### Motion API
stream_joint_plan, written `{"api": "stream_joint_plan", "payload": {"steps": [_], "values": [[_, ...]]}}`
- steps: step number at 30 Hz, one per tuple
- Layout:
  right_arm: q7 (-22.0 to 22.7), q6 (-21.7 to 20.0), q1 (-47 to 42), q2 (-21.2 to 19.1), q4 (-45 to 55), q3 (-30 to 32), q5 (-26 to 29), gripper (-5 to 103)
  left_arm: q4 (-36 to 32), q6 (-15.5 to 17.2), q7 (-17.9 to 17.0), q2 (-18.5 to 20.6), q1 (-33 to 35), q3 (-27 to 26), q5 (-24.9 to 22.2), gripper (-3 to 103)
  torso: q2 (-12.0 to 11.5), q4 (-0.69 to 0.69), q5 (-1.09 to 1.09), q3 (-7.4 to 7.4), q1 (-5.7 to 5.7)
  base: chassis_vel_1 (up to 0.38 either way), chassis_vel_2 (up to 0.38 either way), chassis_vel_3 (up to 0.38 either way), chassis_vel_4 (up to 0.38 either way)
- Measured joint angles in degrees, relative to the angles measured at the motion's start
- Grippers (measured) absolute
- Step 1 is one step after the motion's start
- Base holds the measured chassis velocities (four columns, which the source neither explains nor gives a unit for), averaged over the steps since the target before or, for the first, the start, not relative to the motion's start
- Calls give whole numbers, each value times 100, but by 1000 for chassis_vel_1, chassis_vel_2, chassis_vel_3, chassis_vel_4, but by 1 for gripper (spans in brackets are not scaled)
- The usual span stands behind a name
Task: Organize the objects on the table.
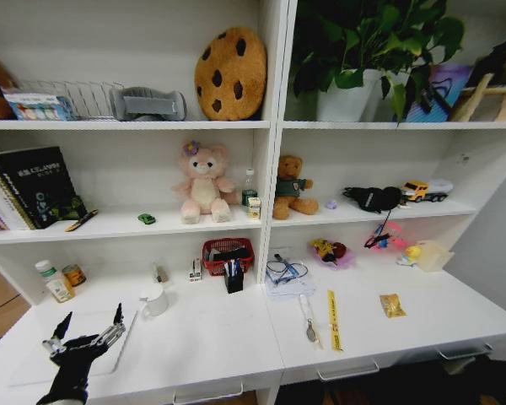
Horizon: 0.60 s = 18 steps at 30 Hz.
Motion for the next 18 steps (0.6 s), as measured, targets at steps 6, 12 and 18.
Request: {"api": "stream_joint_plan", "payload": {"steps": [6,12,18], "values": [[-530,-404,705,220,-450,-37,380,25,0,0,0,0,0,0,0,100,0,-2,-3,0,0,0,0,0,0],[-582,-692,1412,445,-716,48,342,25,0,0,0,0,0,0,0,100,0,2,-1,0,0,0,0,0,0],[-588,-725,1866,530,-1015,76,192,25,0,0,0,0,0,0,0,100,0,-1,-1,0,0,0,0,0,0]]}}
